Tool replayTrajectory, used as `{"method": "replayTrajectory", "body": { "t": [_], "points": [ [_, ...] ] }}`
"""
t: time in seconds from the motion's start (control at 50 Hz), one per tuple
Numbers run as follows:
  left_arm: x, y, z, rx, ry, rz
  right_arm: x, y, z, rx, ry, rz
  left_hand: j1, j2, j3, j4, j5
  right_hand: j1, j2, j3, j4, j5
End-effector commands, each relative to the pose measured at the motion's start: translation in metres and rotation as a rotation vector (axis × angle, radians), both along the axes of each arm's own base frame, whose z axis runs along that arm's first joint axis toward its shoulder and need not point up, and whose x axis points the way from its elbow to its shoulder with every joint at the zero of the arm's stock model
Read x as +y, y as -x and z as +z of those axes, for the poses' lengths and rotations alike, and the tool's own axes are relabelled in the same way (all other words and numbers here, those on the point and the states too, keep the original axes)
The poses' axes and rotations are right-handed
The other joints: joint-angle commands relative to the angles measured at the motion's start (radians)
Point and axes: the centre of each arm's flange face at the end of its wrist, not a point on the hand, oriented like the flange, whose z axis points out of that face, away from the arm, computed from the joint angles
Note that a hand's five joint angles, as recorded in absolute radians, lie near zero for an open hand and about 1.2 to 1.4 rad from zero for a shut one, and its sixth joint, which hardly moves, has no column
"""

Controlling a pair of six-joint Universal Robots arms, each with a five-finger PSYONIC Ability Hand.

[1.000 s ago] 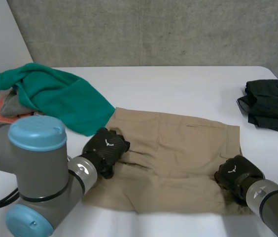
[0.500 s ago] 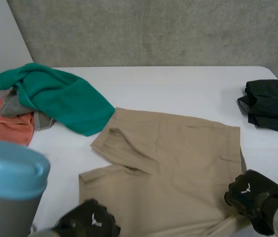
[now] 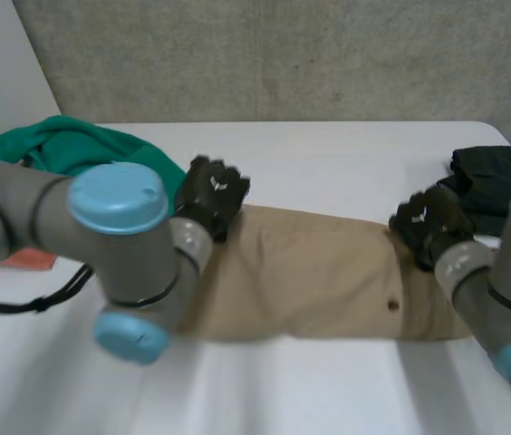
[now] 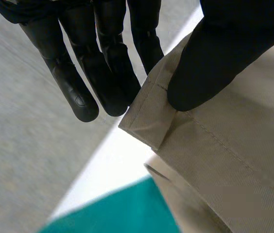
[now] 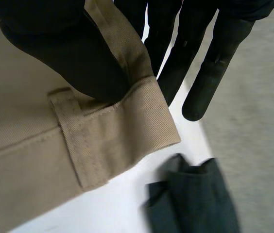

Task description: Fold the laundry.

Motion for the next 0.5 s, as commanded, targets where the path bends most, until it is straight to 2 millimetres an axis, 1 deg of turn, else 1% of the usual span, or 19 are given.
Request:
{"method": "replayTrajectory", "body": {
  "t": [0.02,0.04,0.06,0.1,0.12,0.14,0.16,0.18,0.2,0.24,0.28,0.3,0.34,0.36,0.4,0.42,0.44,0.46,0.5],
  "points": [
    [-0.044,0.03,-0.021,-0.021,0.233,0.011,-0.054,-0.015,-0.018,-0.043,0.194,-0.04,0.248,0.2,0.205,0.197,0.248,0.263,0.229,0.21,0.197,0.196],
    [-0.048,0.031,-0.025,-0.03,0.245,0.015,-0.059,-0.016,-0.022,-0.046,0.211,-0.039,0.248,0.2,0.205,0.197,0.248,0.263,0.229,0.21,0.197,0.196],
    [-0.054,0.033,-0.032,-0.041,0.268,0.021,-0.069,-0.02,-0.028,-0.06,0.244,-0.042,0.248,0.2,0.205,0.197,0.248,0.263,0.229,0.21,0.197,0.196],
    [-0.056,0.035,-0.037,-0.038,0.275,0.022,-0.078,-0.023,-0.031,-0.081,0.281,-0.043,0.248,0.2,0.205,0.197,0.248,0.263,0.229,0.21,0.197,0.196],
    [-0.056,0.035,-0.04,-0.038,0.275,0.022,-0.082,-0.024,-0.032,-0.09,0.296,-0.044,0.248,0.2,0.205,0.197,0.248,0.087,0.052,0.034,0.021,0.019],
    [-0.055,0.036,-0.043,-0.044,0.277,0.019,-0.085,-0.026,-0.034,-0.098,0.314,-0.042,-0.193,-0.241,-0.237,-0.245,-0.193,-0.668,-0.702,-0.721,-0.734,-0.735],
    [-0.055,0.036,-0.043,-0.045,0.277,0.019,-0.086,-0.026,-0.035,-0.101,0.32,-0.042,-0.564,-0.612,-0.607,-0.615,-0.564,-0.959,-0.993,-1.012,-1.025,-1.026],
    [-0.055,0.035,-0.044,-0.047,0.275,0.022,-0.086,-0.026,-0.035,-0.104,0.324,-0.044,-0.893,-0.941,-0.937,-0.945,-0.893,-0.959,-0.993,-1.012,-1.025,-1.026],
    [-0.053,0.035,-0.045,-0.048,0.272,0.02,-0.086,-0.026,-0.034,-0.108,0.324,-0.046,-0.974,-1.022,-1.017,-1.025,-0.973,-0.959,-0.993,-1.012,-1.025,-1.026],
    [-0.049,0.034,-0.045,-0.051,0.264,0.024,-0.083,-0.024,-0.034,-0.133,0.308,-0.054,-0.964,-1.012,-1.007,-1.015,-0.964,-0.959,-0.993,-1.012,-1.025,-1.026],
    [-0.044,0.035,-0.041,-0.047,0.264,0.022,-0.08,-0.02,-0.031,-0.161,0.286,-0.065,-0.964,-1.012,-1.007,-1.016,-0.964,-0.959,-0.993,-1.012,-1.025,-1.026],
    [-0.038,0.034,-0.032,-0.038,0.268,0.026,-0.073,-0.014,-0.023,-0.195,0.25,-0.079,-0.967,-1.015,-1.01,-1.018,-0.967,-0.959,-0.993,-1.012,-1.025,-1.026],
    [-0.031,0.032,-0.025,-0.031,0.266,0.026,-0.064,-0.007,-0.008,-0.233,0.208,-0.095,-0.967,-1.015,-1.01,-1.018,-0.967,-0.959,-0.993,-1.012,-1.025,-1.026],
    [-0.028,0.031,-0.023,-0.029,0.261,0.028,-0.053,0.001,0.004,-0.267,0.144,-0.112,-0.967,-1.015,-1.01,-1.018,-0.967,-0.959,-0.993,-1.012,-1.025,-1.026],
    [-0.018,0.025,-0.021,-0.023,0.234,0.025,-0.04,0.009,0.011,-0.3,0.06,-0.138,-0.967,-1.015,-1.01,-1.018,-0.967,-0.959,-0.993,-1.012,-1.025,-1.026],
    [-0.015,0.023,-0.02,-0.018,0.226,0.023,-0.035,0.014,0.012,-0.313,0.012,-0.156,-0.967,-1.015,-1.01,-1.018,-0.967,-0.959,-0.993,-1.012,-1.025,-1.026],
    [-0.012,0.021,-0.02,-0.015,0.218,0.023,-0.026,0.024,0.009,-0.336,-0.088,-0.188,-0.967,-1.015,-1.01,-1.018,-0.967,-0.959,-0.993,-1.012,-1.025,-1.026],
    [-0.006,0.016,-0.015,-0.003,0.202,0.024,-0.022,0.028,0.004,-0.343,-0.151,-0.206,-0.967,-1.015,-1.01,-1.018,-0.967,-0.959,-0.993,-1.012,-1.025,-1.026],
    [0.0,0.011,-0.011,0.012,0.186,0.023,-0.013,0.037,-0.005,-0.354,-0.261,-0.23,-0.967,-1.015,-1.01,-1.018,-0.967,-0.959,-0.993,-1.012,-1.025,-1.026]
  ]
}}
